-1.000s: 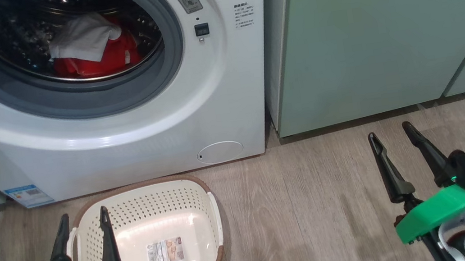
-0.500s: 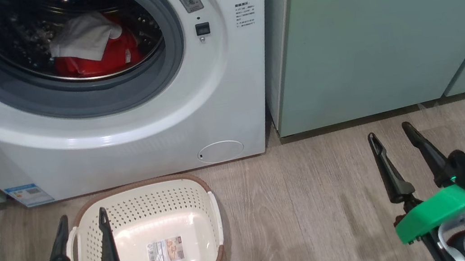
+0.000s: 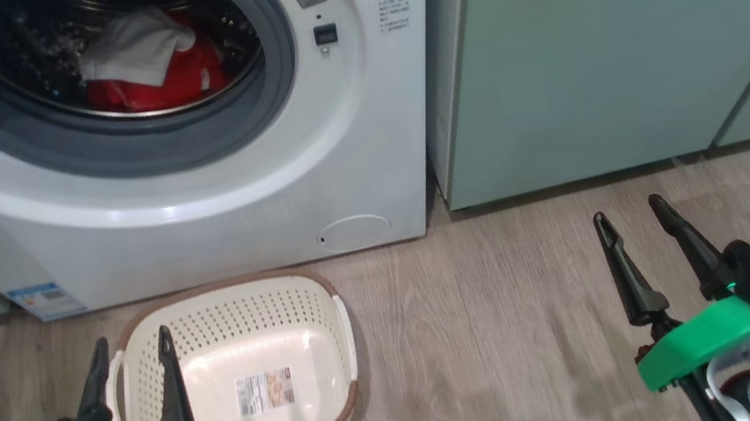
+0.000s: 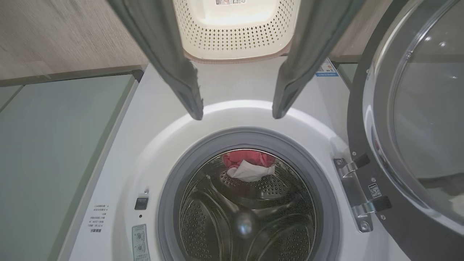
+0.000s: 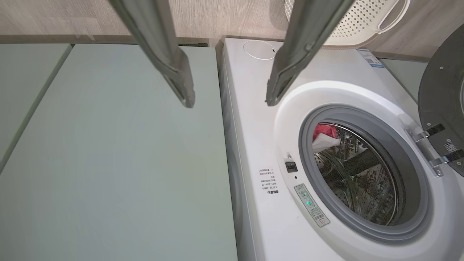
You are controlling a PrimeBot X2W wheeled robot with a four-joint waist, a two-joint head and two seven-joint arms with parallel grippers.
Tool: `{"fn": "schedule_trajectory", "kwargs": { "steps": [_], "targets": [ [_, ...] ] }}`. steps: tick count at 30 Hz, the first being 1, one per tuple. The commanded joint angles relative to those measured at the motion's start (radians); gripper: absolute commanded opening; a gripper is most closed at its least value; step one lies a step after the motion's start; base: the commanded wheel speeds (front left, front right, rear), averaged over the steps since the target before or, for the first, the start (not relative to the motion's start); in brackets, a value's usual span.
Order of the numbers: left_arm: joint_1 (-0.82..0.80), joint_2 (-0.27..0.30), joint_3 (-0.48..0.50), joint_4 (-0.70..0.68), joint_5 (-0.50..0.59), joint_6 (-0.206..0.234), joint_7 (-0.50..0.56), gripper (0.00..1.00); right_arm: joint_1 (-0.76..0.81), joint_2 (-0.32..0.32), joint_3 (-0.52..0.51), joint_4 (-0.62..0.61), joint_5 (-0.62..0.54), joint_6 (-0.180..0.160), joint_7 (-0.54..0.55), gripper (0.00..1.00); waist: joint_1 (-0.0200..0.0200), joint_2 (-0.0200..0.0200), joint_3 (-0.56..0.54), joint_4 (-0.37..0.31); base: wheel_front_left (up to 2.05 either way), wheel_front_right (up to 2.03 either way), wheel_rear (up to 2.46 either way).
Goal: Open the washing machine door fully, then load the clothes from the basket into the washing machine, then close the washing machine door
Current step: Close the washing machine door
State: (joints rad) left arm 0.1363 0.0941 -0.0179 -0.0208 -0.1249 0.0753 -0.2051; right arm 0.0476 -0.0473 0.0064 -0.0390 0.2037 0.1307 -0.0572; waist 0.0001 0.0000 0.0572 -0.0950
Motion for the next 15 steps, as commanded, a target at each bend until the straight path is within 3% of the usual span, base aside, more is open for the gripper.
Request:
{"fn": "schedule_trajectory", "kwargs": {
  "steps": [1, 9, 15],
  "targets": [
    [-0.043, 0.014, 0.029, -0.03, -0.006, 0.009, -0.011, 1.0, -0.036, -0.003, 0.02, -0.032, 0.003, 0.0, -0.008, 1.0, -0.0001, 0.0, 0.001, 0.001, -1.74, 1.74, 0.0],
    [-0.053, 0.019, 0.024, -0.027, -0.018, 0.005, -0.016, 1.0, -0.041, -0.003, 0.018, -0.031, 0.004, 0.0, -0.008, 1.0, -0.0001, 0.0, 0.008, 0.006, -1.89, 1.89, 0.0],
    [-0.051, 0.024, 0.021, -0.024, -0.021, 0.006, -0.019, 1.0, -0.041, -0.003, 0.015, -0.026, 0.007, 0.0, -0.009, 1.0, -0.0001, 0.0, 0.004, 0.007, -1.07, 1.07, 0.0]
  ]
}}
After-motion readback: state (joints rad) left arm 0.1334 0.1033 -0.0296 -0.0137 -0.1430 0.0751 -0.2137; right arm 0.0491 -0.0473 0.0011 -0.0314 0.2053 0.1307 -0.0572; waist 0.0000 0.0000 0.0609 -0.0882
